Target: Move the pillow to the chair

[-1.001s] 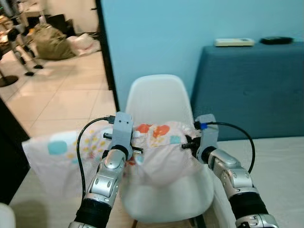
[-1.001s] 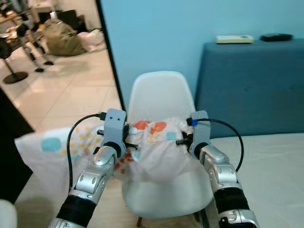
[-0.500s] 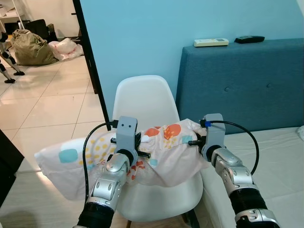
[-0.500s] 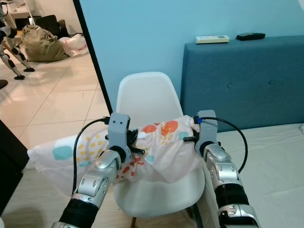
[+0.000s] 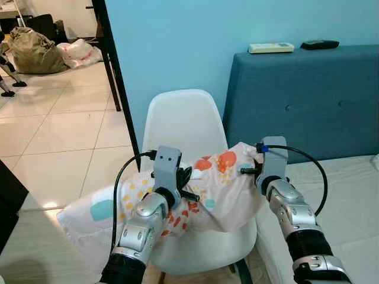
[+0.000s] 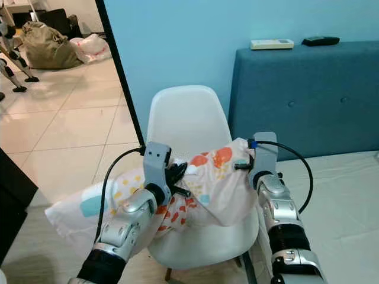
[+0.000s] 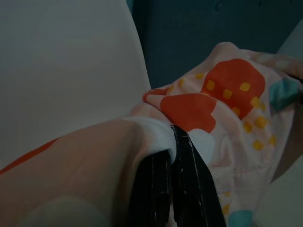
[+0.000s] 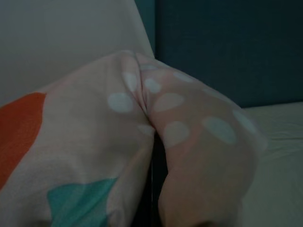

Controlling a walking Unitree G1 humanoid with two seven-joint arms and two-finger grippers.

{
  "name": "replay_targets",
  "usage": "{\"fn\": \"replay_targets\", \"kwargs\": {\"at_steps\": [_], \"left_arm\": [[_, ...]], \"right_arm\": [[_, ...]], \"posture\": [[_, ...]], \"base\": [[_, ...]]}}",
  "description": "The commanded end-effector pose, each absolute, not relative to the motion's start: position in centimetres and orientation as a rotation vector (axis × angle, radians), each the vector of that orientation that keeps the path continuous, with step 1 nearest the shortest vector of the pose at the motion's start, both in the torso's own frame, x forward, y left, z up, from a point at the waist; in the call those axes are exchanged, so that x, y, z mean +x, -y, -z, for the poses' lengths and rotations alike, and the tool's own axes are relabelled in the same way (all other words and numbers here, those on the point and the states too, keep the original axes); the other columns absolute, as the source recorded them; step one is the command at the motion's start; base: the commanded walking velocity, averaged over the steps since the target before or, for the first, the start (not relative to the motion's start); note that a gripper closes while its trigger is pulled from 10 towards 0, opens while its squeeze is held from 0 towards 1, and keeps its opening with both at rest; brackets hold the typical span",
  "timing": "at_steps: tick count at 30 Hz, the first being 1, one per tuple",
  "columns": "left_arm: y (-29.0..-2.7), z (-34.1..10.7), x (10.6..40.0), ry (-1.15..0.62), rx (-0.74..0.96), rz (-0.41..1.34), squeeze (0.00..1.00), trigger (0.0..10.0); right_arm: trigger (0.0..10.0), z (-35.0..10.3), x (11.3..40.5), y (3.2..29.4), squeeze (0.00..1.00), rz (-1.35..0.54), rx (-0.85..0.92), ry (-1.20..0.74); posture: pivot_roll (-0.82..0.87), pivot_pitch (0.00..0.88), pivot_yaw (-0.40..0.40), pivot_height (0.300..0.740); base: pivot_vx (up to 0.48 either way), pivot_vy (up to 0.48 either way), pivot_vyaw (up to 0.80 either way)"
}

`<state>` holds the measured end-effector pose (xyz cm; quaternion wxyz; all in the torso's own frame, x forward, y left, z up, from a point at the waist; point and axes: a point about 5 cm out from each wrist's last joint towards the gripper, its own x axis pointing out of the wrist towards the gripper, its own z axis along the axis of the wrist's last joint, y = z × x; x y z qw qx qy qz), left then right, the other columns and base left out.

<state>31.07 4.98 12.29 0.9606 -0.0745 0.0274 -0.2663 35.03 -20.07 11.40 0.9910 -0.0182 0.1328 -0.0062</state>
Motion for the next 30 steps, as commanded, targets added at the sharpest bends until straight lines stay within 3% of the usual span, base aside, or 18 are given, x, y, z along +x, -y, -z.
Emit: {"fn": "replay_targets", "kwargs": {"at_steps": [1,16,30], "left_arm": [[-3.4,-14.3,31.0,0.050,-0.140,0.629,0.00,10.0],[-2.9,-15.3,30.8,0.122,-0.127,0.701,0.00,10.0],[-2.8,-16.3,31.3,0.169,-0.074,0.702,0.00,10.0]], "right_arm": [[10.0,-11.5,35.2,19.3,0.00,-0.001,-0.030,-0.252],[10.0,-11.0,34.4,21.8,0.00,0.167,-0.074,-0.263],[10.0,-11.1,34.3,21.4,0.00,0.153,-0.035,-0.240]], "posture": [[-0.07,0.093,0.029,0.701],[-0.08,0.112,0.036,0.621],[-0.08,0.113,0.038,0.621]], "base": [[0.000,0.000,0.00],[0.000,0.000,0.00],[0.000,0.000,0.00]]}}
